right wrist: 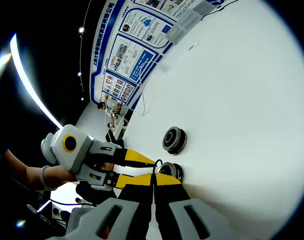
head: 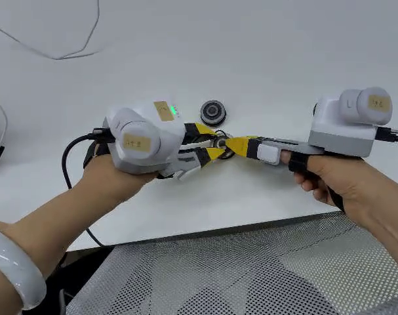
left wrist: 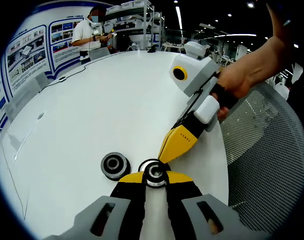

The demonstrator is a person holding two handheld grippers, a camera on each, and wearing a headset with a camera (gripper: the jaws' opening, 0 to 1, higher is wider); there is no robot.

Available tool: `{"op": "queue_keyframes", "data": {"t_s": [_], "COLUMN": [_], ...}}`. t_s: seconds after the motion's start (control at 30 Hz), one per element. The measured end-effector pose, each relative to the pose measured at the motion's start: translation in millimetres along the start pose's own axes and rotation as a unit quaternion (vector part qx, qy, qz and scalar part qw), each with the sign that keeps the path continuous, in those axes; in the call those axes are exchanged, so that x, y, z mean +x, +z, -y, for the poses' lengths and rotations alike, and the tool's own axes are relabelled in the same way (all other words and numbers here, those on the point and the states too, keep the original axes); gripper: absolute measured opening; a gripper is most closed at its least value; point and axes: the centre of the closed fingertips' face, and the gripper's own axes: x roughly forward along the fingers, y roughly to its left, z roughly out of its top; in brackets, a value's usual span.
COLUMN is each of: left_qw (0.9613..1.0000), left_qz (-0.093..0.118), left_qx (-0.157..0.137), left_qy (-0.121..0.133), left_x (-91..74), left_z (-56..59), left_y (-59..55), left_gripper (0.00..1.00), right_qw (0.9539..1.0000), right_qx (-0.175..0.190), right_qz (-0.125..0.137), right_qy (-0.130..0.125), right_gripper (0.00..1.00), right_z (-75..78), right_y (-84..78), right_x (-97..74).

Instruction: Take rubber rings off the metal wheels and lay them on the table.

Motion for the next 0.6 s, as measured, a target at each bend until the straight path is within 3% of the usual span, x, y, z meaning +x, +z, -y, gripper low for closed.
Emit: {"op": "queue_keyframes", "data": {"t_s": [0.2,0.4,0.6], "left_qw": [1.0,1.0,0.9999], "left_qz": [0.002,0.0,0.004], "left_qx": [0.0,-0.001,-0.003], "left_qy": [0.009,0.01,0.011], "left_x": [-10.0,-8.6,-5.2], "left_z": [-3.5,-3.2,-2.6], "left_y": [-1.1,-3.9,-0.9], "left_gripper": [0.18,0.19,0.19], "right_qw": [0.9999,0.9997,0.9993], "right_qx": [0.008,0.011,0.011], "right_qz": [0.004,0.011,0.033], "right_qy": [0.013,0.019,0.013], "right_gripper": [0.01,0.01,0.01], "right_z": [-6.3,-10.4,-10.0], "right_y": [0.4,3.6,17.6], "right_x": [-1.6,-3.7,-20.4]}}
